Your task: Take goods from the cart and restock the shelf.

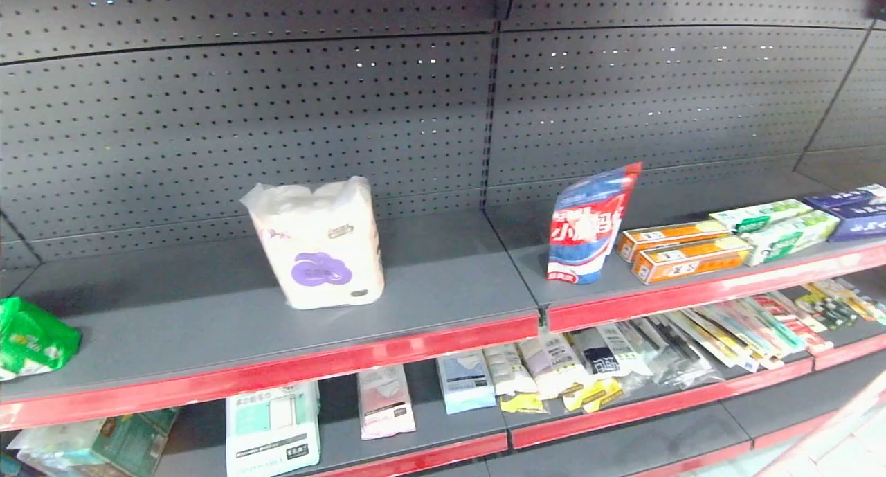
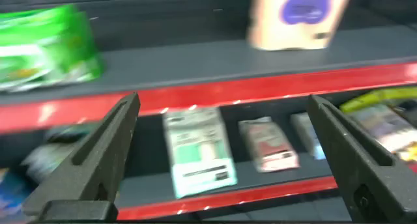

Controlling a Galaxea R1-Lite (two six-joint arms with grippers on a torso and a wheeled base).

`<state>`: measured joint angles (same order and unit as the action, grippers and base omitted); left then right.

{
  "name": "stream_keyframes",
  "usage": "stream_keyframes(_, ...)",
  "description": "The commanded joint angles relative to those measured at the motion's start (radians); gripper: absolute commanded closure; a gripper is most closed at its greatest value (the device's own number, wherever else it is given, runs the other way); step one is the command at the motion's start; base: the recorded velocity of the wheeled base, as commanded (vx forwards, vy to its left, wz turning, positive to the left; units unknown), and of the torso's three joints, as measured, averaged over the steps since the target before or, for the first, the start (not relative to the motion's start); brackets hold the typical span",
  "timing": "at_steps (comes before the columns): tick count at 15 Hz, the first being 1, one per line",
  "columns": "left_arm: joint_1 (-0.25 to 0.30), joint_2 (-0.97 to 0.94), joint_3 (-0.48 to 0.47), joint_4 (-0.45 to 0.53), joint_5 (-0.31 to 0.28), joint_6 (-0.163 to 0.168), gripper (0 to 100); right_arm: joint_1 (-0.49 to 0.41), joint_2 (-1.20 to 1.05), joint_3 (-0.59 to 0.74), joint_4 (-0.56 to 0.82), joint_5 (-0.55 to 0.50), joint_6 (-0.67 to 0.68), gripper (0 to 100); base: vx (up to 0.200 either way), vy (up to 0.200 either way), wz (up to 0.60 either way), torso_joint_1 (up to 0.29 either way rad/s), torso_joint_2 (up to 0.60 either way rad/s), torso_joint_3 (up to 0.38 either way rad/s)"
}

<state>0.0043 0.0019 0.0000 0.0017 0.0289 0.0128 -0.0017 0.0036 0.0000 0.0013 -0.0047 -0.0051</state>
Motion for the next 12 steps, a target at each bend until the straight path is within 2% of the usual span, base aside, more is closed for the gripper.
stream_keyframes(1,0.000,0.000,0.000,0.000,0.000,0.000,0,0.000,-0.001,0.000,0.000,0.000,0.001,0,0.000,0.000,-0.60,-0.002,0.00,0.012)
stream_keyframes(11,0.000,0.000,0.000,0.000,0.000,0.001,0,0.000,-0.001,0.000,0.000,0.000,-0.001,0,0.000,0.000,-0.60,0.001,0.00,0.000)
stream_keyframes(12,0.000,0.000,0.000,0.000,0.000,0.001,0,0.000,-0.001,0.000,0.000,0.000,-0.001,0,0.000,0.000,0.00,0.000,0.00,0.000)
